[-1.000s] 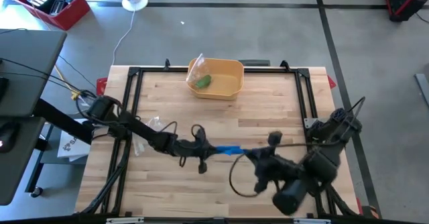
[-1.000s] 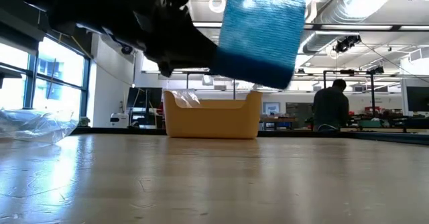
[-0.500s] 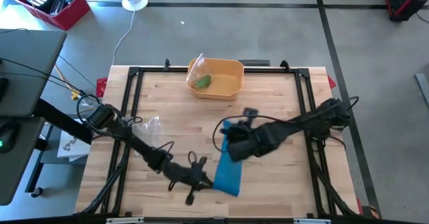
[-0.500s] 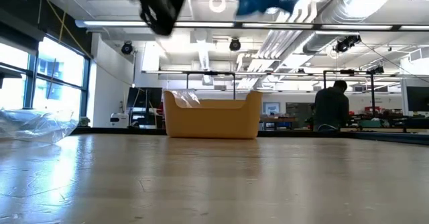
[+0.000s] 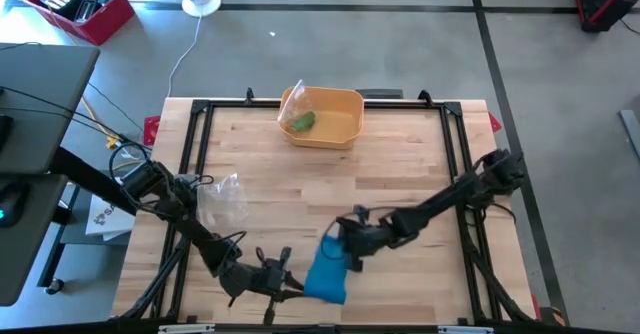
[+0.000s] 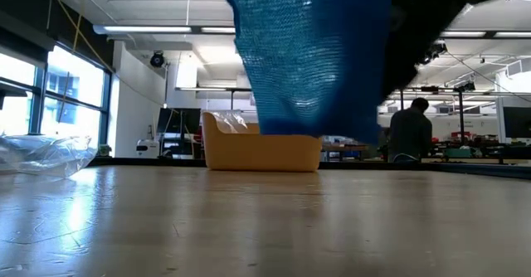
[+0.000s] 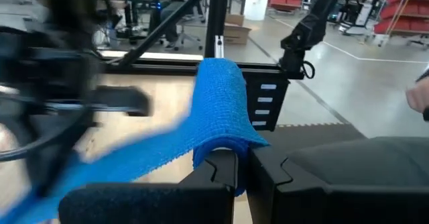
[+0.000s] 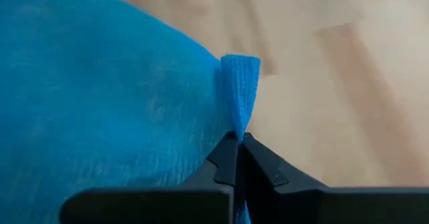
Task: Roll bandage
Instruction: Roll the blue bandage
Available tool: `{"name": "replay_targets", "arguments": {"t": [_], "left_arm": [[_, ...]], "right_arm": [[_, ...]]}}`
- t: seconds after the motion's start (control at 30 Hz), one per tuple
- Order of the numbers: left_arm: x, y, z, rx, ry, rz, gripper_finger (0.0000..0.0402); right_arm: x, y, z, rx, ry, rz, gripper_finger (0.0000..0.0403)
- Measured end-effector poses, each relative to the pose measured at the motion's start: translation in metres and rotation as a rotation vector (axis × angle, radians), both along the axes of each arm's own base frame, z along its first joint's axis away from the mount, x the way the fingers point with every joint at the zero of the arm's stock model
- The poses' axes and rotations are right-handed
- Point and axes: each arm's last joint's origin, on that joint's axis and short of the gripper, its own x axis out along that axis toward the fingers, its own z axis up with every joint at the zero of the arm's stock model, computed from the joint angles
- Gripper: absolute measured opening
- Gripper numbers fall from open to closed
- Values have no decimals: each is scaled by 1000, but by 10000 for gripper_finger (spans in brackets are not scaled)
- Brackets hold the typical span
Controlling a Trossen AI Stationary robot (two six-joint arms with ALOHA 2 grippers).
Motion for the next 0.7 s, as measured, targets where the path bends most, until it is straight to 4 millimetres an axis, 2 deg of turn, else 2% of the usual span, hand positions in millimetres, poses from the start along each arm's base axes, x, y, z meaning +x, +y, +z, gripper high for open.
{"name": "replay_targets", "arguments": {"t": [0.17,0.37,0.53,0.7], "left_arm": [[5,6,0,-22,4,29,7],[10,12,0,-69,12,56,7],[13,15,0,-92,10,89,7],[15,19,5,-99,-34,137,7]], "right_arm": [[-11,11,-9,68,-68,43,77],[-10,19,-4,77,25,163,164],[-14,25,6,23,151,177,176],[-39,40,31,-109,257,142,172]]}}
